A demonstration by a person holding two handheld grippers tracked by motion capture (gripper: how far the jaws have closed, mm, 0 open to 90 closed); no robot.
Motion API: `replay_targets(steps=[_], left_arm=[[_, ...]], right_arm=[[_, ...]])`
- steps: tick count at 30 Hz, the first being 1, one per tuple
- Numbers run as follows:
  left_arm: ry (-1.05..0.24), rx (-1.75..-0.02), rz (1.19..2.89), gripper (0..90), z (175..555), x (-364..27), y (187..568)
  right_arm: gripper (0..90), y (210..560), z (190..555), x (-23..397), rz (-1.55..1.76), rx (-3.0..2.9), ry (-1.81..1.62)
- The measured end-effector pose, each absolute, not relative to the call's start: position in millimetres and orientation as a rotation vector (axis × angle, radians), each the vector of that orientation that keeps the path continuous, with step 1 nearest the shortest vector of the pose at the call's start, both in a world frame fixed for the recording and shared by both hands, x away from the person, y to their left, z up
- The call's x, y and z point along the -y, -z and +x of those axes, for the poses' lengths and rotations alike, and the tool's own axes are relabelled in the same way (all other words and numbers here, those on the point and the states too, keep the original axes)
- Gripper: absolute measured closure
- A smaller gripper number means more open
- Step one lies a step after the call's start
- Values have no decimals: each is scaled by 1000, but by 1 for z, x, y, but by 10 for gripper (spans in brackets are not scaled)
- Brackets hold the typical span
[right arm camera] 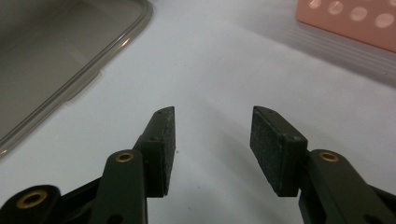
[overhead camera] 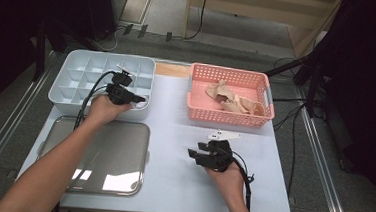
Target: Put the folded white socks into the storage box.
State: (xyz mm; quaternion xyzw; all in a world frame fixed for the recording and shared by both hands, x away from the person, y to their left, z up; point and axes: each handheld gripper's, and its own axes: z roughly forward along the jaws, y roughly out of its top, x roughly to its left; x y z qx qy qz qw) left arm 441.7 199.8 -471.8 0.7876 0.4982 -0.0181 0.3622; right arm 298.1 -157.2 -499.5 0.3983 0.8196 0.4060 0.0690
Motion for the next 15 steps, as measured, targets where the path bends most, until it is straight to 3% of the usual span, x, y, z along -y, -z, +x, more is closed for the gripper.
replay_targets(steps=[4, 15], left_arm=[[29, -1285, 1956, 765, 438, -205, 459], [-44, -1271, 2007, 533, 421, -203, 436]], right_arm=[[504, 494, 300, 160, 1194, -2448, -1228], [500, 486, 303, 168, 1210, -2423, -1259]])
